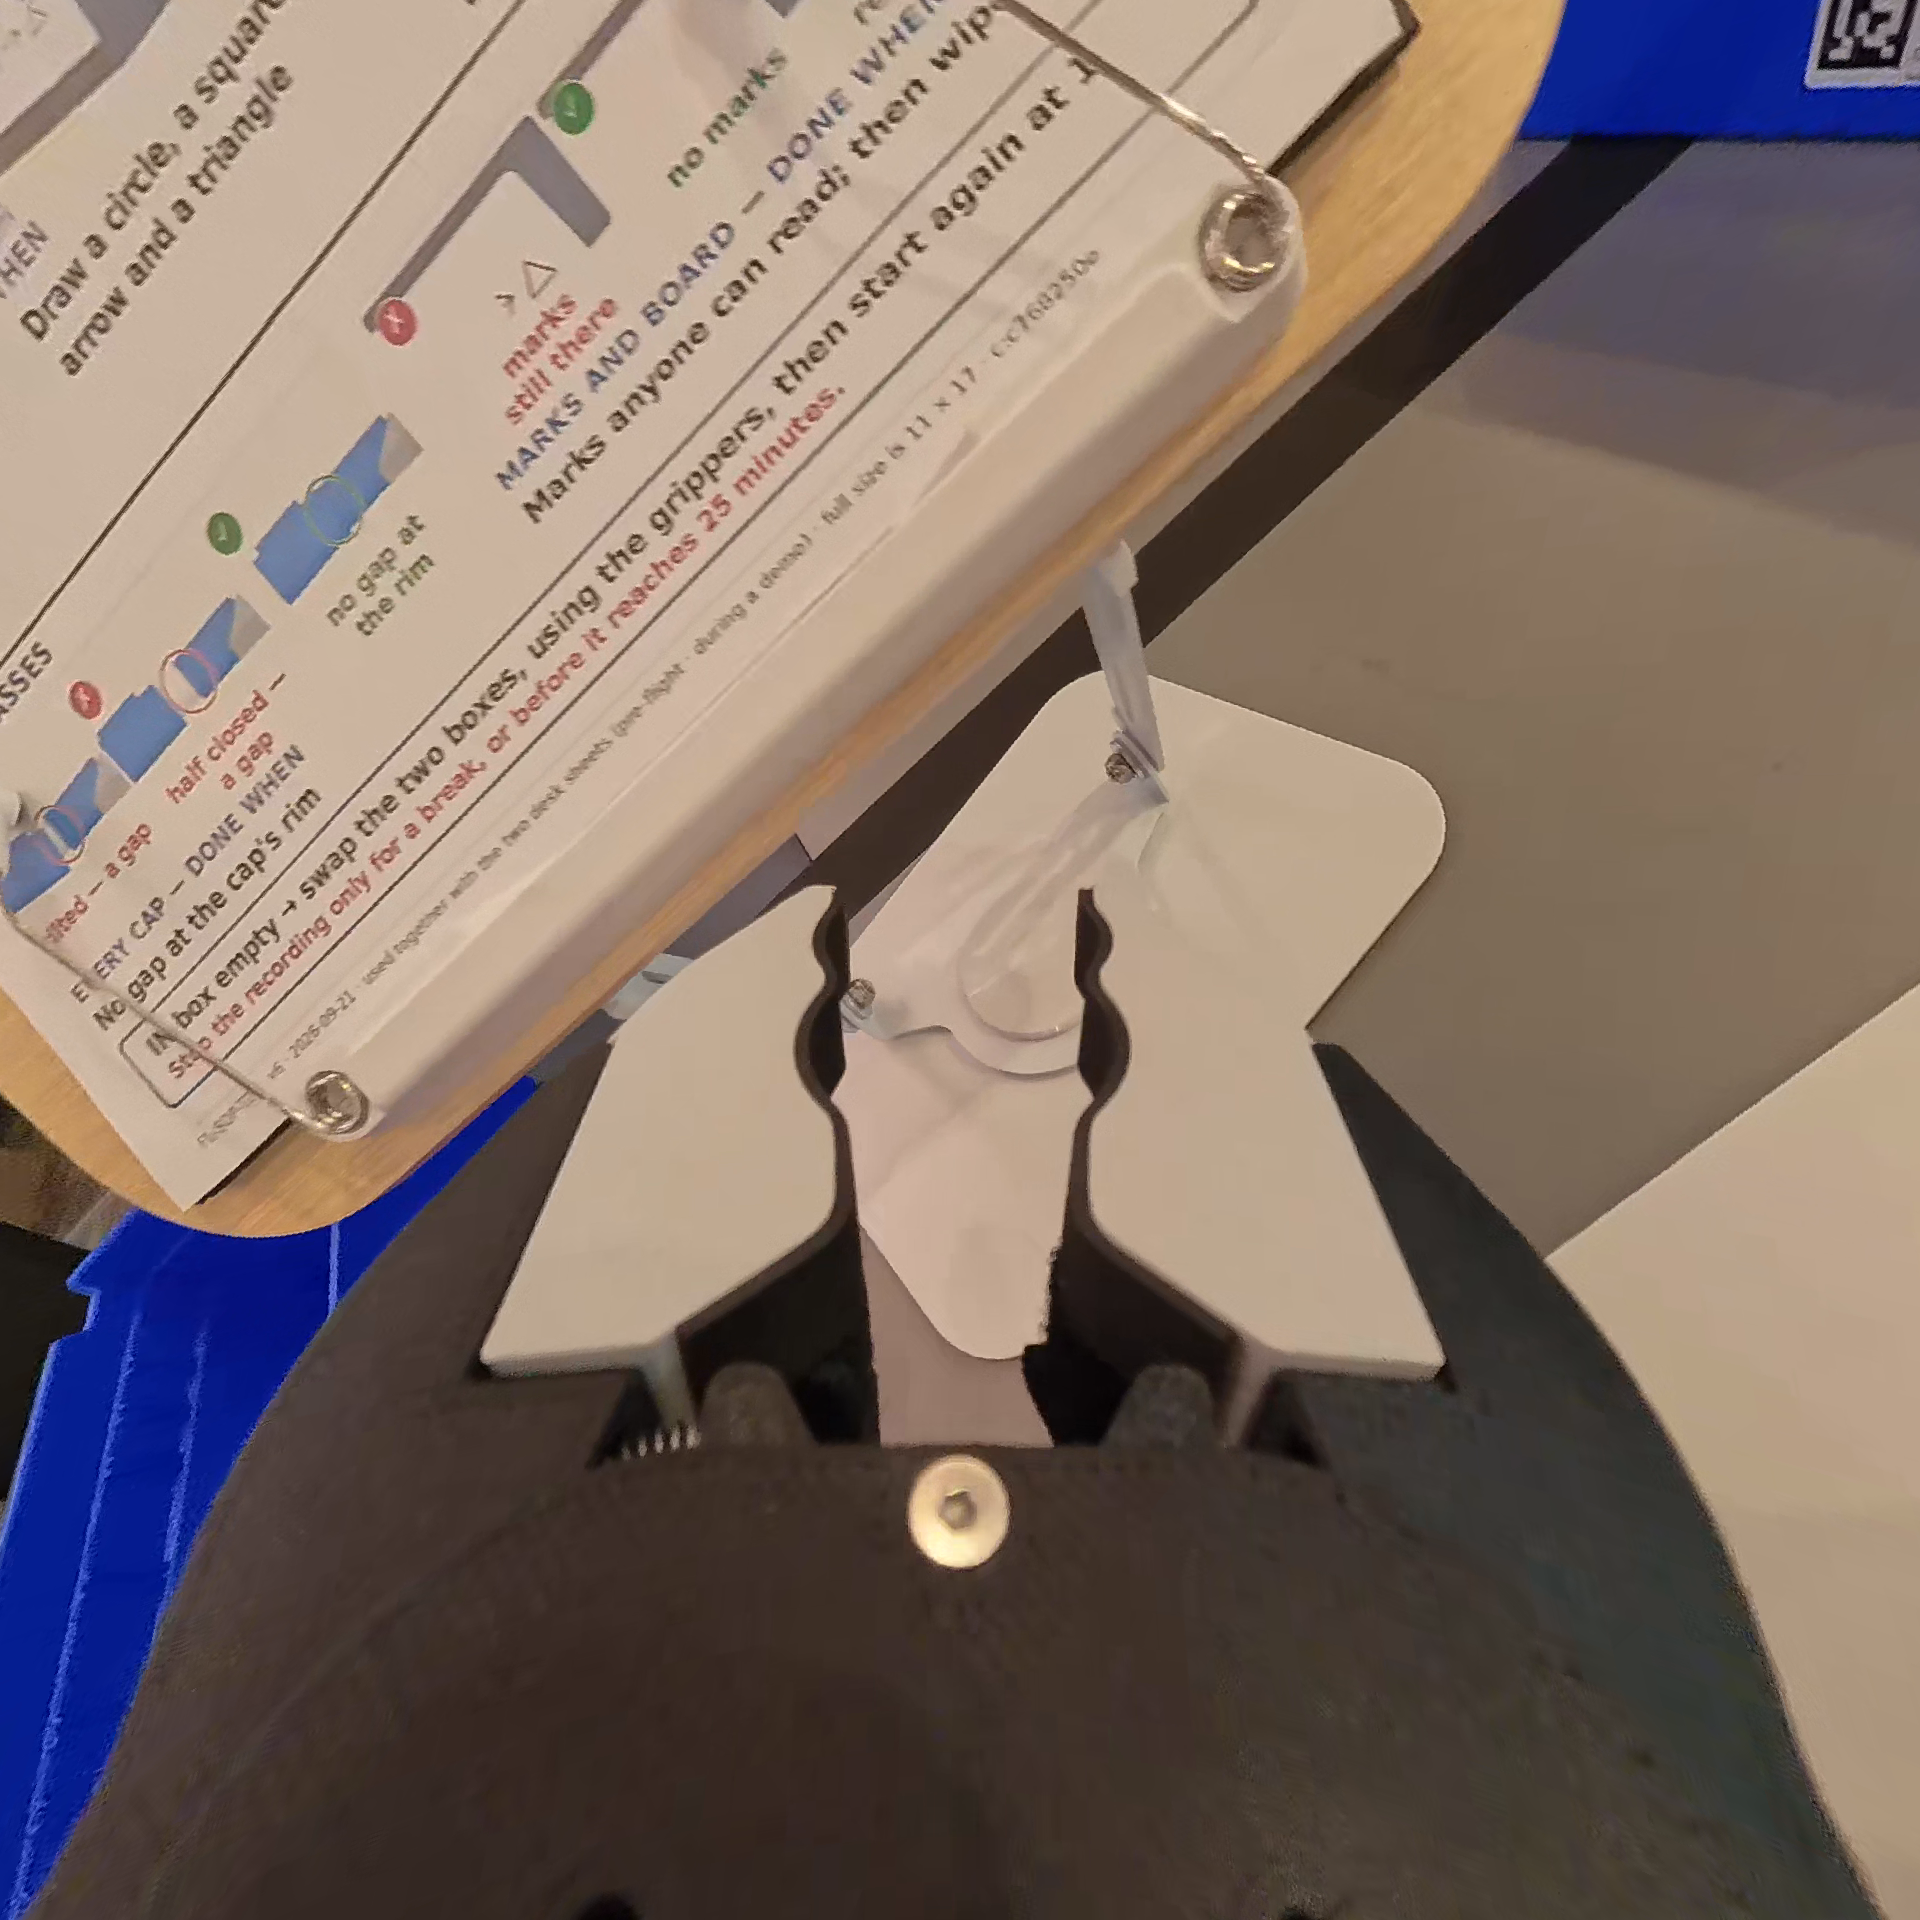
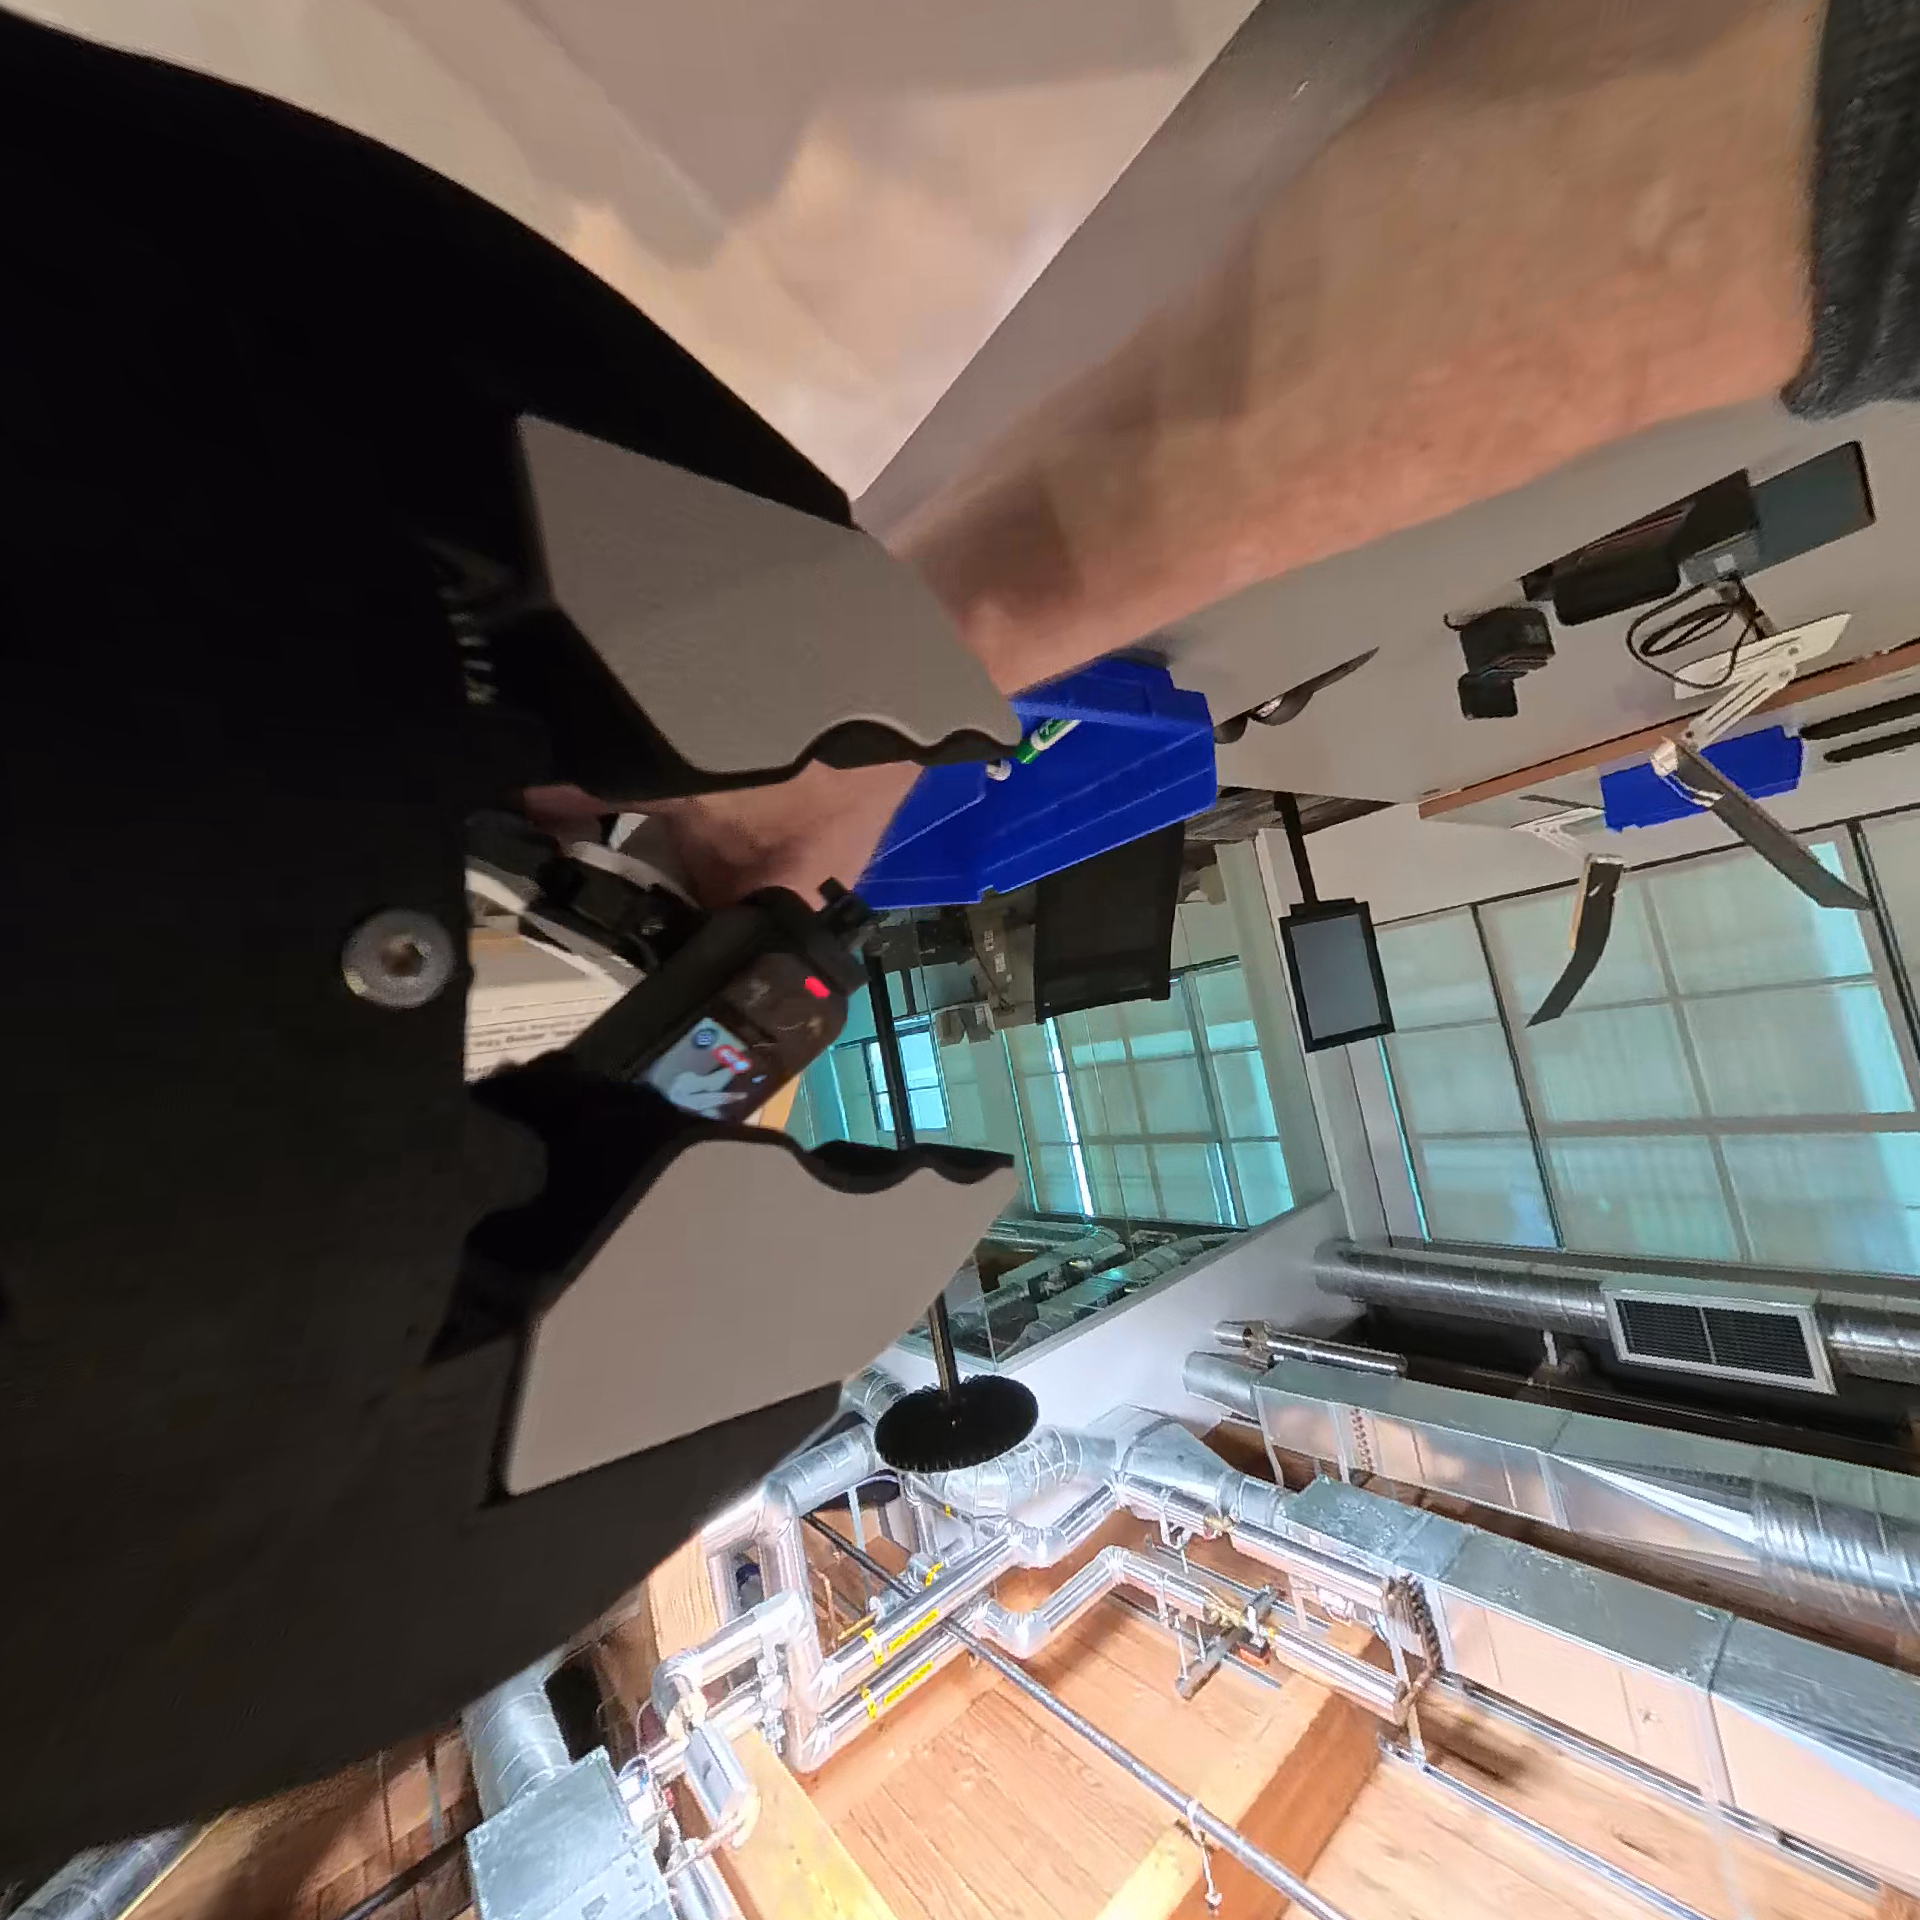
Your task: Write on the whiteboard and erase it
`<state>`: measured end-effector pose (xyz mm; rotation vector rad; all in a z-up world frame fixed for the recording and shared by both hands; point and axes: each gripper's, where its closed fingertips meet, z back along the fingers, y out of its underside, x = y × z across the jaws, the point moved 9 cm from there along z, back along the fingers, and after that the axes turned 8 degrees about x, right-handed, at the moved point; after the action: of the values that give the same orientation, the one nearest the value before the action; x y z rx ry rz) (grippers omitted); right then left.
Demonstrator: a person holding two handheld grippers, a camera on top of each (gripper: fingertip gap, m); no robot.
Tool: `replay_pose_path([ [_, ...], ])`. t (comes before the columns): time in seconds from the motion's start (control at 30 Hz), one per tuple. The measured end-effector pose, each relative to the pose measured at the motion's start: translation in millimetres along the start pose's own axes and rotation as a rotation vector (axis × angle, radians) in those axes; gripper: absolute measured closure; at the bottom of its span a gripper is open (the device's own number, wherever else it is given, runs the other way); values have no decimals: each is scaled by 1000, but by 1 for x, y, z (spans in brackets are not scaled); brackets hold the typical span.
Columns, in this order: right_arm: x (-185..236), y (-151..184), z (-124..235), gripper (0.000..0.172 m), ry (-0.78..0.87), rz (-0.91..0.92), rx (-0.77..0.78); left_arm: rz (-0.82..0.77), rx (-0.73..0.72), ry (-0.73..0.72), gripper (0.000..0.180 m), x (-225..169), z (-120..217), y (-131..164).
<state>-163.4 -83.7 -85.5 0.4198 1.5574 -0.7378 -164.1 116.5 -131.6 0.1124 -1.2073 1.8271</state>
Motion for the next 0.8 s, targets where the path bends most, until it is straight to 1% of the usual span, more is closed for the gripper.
replay_pose_path([
  [0.17, -5, 11, 3, 105, 3, 17, 12, 30, -15, -9, 139, 12, 3, 0],
  [0.23, -8, 20, 3, 106, -43, -14, 48, 69, -39, 2, 140, 23, 7, -1],
  [0.27, -10, 28, 4, 112, -69, -28, 65, 92, -62, 24, 142, 31, 12, -1],
  [0.33, -16, 52, 3, 116, -126, -110, 140, 149, -145, 66, 148, 49, 27, -5],
  [0.4, -19, 80, 3, 123, -194, -129, 262, 188, -256, 83, 154, 68, 52, -12],
  [0.43, -20, 90, 6, 131, -209, -142, 272, 188, -309, 95, 157, 76, 67, -15],
  [0.47, -19, 98, 8, 137, -287, -182, 311, 174, -375, 121, 159, 81, 83, -20],
  [0.5, -18, 106, 9, 139, -363, -211, 392, 151, -459, 152, 162, 83, 102, -25],
  [0.53, -18, 112, 9, 149, -390, -210, 454, 118, -551, 184, 166, 82, 122, -30],
  [0.57, -18, 118, 10, 152, -404, -220, 497, 81, -636, 209, 169, 79, 144, -35],
  [0.63, -16, 134, 8, 160, -437, -276, 668, -31, -788, 266, 172, 62, 184, -44],
  [0.7, -11, 150, 8, 167, -476, -314, 775, -175, -905, 295, 168, 35, 217, -50],
  [0.73, -9, 157, 8, 170, -483, -331, 837, -250, -944, 305, 166, 19, 228, -52],
  [0.8, -4, 167, 8, 170, -504, -320, 937, -389, -1005, 355, 156, -17, 243, -53],
])
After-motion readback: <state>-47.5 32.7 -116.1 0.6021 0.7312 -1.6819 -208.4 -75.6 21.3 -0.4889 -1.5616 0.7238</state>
